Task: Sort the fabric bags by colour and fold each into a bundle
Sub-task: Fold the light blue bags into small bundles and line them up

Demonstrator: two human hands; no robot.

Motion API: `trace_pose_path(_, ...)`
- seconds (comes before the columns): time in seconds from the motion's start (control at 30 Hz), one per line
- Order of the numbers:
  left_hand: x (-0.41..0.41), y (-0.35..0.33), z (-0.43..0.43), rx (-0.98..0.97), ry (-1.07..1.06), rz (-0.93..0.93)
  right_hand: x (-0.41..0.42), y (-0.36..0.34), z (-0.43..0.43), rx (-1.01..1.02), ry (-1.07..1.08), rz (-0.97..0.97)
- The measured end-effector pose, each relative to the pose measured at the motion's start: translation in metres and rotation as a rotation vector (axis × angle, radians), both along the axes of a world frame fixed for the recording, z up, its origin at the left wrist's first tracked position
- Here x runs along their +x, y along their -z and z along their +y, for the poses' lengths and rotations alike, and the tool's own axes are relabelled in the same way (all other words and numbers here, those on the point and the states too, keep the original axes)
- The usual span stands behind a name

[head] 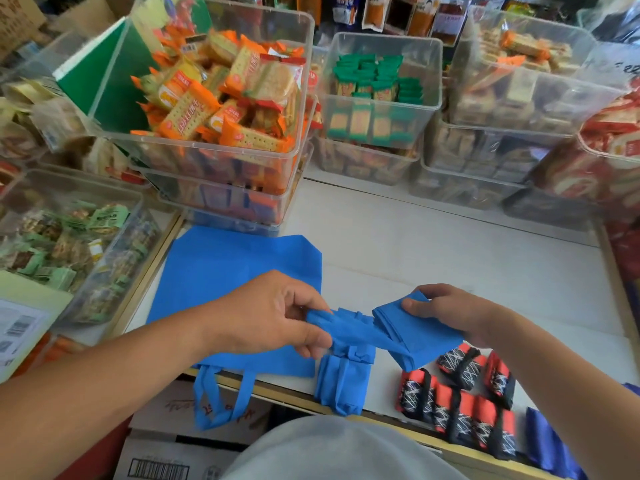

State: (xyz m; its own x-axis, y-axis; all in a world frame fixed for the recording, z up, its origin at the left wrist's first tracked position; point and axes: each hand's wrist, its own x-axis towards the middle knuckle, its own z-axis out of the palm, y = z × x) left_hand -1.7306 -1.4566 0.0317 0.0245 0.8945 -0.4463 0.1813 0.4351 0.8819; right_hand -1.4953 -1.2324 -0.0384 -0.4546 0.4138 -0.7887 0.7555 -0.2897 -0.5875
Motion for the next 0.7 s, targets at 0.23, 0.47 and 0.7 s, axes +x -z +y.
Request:
trace_pose_path(0.23, 0.008, -0.007, 0.01, 0.396, -0.023, 0.034, -0.013, -0.004, -0.019, -0.084, -0.043, 0.062)
trace_pose_path(0.47, 0.031, 0.021, 0.018, 0.418, -0.422, -0.247, -0.01, 0.001, -0.032, -0.145, -0.039, 0.133)
trace_pose_path(0.7, 0.052, 0.043, 0.019, 0.342, -0.493, -0.36, -0.007, 0.007, -0.04, -0.081, -0.023, 0.142)
